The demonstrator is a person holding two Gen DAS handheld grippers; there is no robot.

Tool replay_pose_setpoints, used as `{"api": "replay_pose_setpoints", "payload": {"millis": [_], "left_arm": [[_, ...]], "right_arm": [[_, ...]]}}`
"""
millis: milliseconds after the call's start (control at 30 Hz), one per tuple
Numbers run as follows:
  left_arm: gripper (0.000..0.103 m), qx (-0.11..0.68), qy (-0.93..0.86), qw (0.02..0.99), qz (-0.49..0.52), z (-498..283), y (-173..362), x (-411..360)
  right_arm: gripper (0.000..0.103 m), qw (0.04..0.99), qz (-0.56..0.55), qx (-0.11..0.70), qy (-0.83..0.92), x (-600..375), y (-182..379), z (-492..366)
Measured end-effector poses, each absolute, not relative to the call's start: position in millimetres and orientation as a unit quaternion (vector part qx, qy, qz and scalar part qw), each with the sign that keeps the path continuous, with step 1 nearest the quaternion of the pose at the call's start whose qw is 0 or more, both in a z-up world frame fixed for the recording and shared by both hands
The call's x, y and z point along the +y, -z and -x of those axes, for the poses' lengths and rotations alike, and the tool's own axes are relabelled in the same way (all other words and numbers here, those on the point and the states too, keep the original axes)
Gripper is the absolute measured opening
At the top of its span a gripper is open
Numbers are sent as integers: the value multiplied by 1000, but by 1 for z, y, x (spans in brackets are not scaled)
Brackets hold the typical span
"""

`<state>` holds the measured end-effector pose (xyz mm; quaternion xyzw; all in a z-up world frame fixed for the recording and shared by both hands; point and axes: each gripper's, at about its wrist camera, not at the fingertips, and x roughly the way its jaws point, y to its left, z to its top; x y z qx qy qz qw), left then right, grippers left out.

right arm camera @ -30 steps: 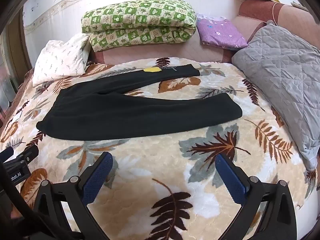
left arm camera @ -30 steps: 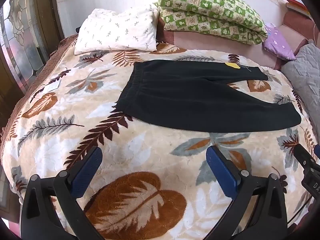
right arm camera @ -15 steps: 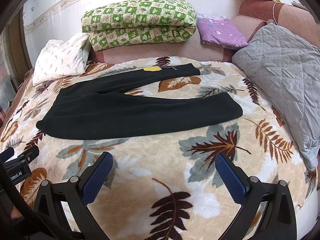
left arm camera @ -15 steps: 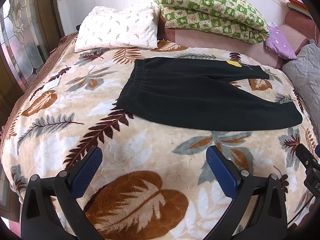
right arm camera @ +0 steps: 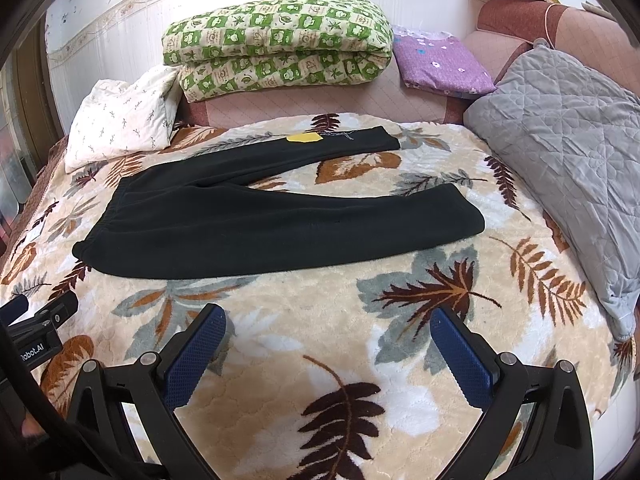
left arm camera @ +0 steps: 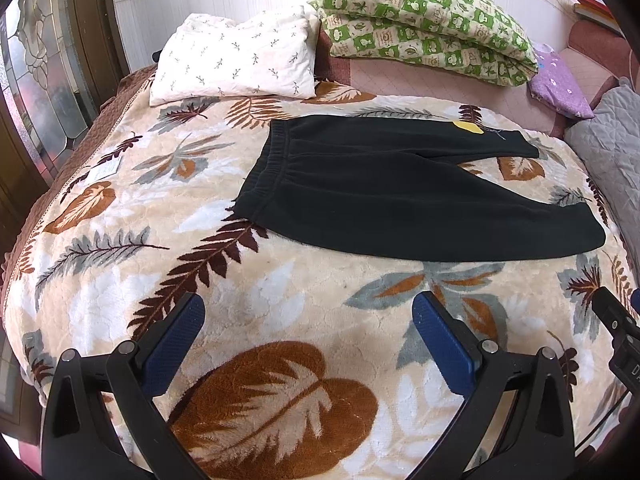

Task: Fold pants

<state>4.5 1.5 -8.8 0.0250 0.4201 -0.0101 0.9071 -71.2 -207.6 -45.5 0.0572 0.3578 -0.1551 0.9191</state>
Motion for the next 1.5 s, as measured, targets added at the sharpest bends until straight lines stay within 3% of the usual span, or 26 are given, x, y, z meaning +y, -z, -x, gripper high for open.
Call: {"api": "replay_pose_setpoints", "payload": {"millis": [1500], "left_arm": [[103, 430, 12, 902, -31, -14, 18, -3]], "right_arm": [[103, 916, -62, 367, 152, -215, 55, 62]]}}
